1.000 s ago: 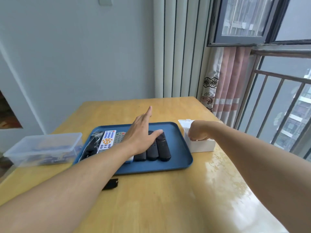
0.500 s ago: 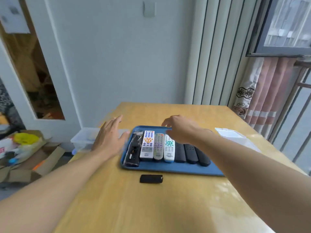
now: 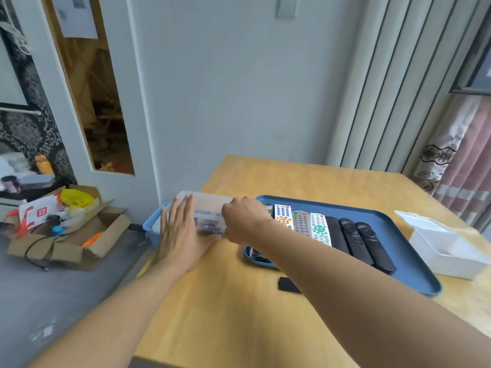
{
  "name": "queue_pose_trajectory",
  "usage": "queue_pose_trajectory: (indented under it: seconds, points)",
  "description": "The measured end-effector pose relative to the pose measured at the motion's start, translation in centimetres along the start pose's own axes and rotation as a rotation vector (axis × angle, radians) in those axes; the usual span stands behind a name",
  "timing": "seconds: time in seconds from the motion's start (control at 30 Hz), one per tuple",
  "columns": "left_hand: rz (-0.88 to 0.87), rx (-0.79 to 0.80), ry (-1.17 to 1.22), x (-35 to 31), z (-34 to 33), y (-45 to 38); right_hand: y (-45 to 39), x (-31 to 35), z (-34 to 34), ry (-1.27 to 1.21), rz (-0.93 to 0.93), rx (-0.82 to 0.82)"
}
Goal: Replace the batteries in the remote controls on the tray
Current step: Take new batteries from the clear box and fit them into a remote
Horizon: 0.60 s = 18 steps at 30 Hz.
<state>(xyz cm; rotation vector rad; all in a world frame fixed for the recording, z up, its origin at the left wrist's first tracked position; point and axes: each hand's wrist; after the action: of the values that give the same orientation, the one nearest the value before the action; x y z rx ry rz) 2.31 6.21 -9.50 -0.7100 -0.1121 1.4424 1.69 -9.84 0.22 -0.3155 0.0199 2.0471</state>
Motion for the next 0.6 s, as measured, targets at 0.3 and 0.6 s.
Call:
queue_pose_trajectory:
  seconds: [0.3, 0.6]
  points:
    - [-0.014, -0.021, 0.020, -0.1, 0.3, 0.1, -1.0, -0.6, 1.4, 0.021, 0.044, 0.049]
    - [-0.090, -0.076, -0.071, -0.4, 0.9, 0.3, -3.2, -5.0, 3.2, -0.314, -0.027, 0.044]
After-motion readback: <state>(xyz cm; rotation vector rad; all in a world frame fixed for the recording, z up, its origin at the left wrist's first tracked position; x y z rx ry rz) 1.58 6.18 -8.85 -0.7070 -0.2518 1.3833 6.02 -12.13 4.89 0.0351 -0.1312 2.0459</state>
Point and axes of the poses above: each hand's wrist, its own y-axis away from the middle knuckle, its own z-axis out of the back of the hand, x = y × z, and after that the axes turned 3 degrees about -z, right-handed
